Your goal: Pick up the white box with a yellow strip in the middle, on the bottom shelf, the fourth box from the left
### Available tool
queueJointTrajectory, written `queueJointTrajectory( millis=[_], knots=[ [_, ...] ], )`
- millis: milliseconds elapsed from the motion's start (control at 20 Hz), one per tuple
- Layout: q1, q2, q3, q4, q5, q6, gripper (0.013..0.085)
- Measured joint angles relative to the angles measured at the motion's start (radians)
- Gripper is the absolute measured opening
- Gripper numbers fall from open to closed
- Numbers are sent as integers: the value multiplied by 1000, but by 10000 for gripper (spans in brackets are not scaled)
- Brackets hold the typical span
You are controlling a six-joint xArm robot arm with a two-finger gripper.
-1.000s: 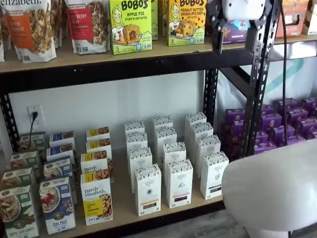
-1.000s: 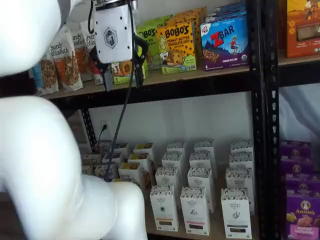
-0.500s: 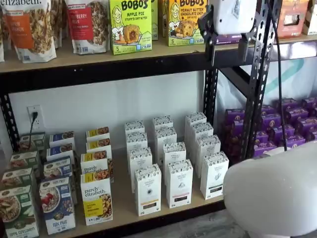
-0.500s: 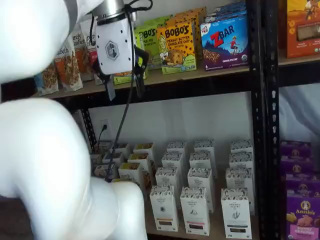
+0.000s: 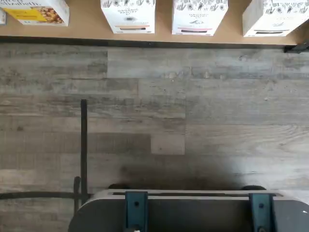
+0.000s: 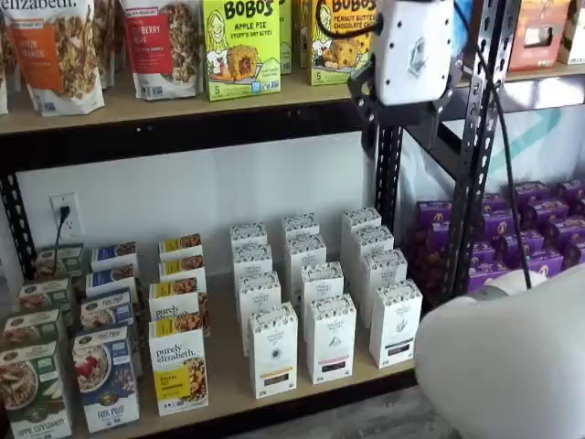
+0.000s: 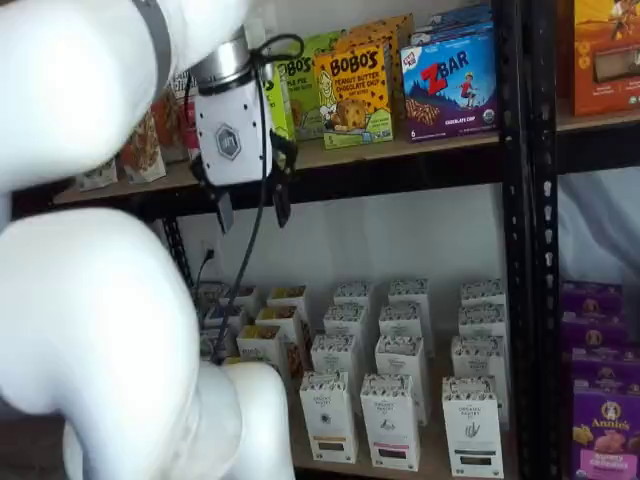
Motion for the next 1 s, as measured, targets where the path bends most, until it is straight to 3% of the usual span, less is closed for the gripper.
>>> queueJointTrajectory(
  millis=[750,1000],
  knots=[
    [93,-5,213,-14,-260,94,850],
    [117,43,238,-24,-297,120,850]
  ],
)
